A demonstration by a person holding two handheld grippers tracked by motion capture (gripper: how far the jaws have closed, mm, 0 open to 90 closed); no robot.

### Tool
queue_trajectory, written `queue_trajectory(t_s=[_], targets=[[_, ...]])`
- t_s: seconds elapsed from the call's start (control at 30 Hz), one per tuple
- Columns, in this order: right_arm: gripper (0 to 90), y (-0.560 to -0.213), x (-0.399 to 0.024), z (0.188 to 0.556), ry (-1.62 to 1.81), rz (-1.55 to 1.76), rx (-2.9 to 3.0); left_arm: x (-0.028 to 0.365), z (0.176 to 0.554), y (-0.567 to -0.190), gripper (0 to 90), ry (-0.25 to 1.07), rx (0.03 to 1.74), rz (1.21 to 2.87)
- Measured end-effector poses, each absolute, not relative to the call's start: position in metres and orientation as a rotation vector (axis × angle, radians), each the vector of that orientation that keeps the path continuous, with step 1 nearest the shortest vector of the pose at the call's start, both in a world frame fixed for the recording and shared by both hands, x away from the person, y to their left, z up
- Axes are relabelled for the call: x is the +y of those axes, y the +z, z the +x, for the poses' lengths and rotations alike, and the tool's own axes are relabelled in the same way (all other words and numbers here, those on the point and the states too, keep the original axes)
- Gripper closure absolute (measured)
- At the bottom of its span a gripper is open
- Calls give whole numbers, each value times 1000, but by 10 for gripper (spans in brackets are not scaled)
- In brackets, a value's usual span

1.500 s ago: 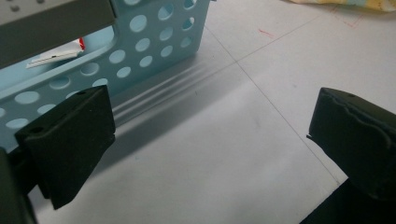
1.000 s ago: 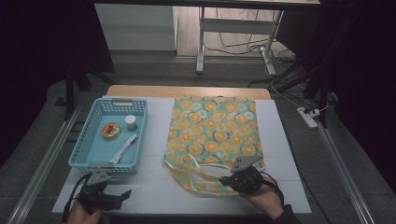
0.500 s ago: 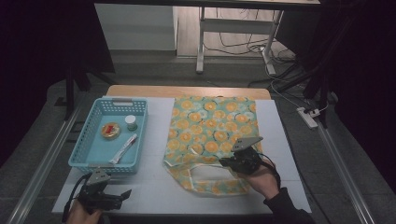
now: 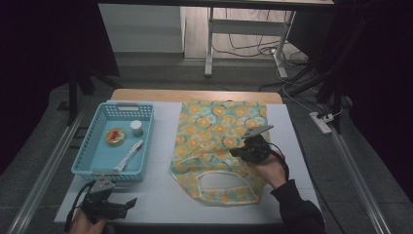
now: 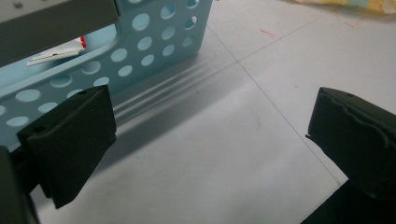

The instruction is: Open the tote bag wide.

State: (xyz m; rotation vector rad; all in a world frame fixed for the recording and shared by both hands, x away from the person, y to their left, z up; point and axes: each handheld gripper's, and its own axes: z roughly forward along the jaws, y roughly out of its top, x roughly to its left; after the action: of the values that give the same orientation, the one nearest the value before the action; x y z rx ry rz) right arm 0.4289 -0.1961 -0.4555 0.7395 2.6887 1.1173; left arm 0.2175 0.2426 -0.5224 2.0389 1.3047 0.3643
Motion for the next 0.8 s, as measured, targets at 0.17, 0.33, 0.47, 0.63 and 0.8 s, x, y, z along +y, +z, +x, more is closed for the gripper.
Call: queue_trajectory(t_s=[0.17,0.33,0.47,0.63,0.8], targets=[[898,-453,-190,446,1116,754,2670,243,217,-522,11,364,1304,2039],[898,-452,-184,459,1125,766,2646,243,217,-522,11,364,1306,2035],[898,-452,-179,477,1129,787,2620,244,217,-522,11,362,1306,2031],[898,-452,-174,495,1125,806,2598,244,217,-522,11,360,1307,2030],[898,-452,-172,508,1109,826,2584,244,217,-522,11,356,1308,2028]])
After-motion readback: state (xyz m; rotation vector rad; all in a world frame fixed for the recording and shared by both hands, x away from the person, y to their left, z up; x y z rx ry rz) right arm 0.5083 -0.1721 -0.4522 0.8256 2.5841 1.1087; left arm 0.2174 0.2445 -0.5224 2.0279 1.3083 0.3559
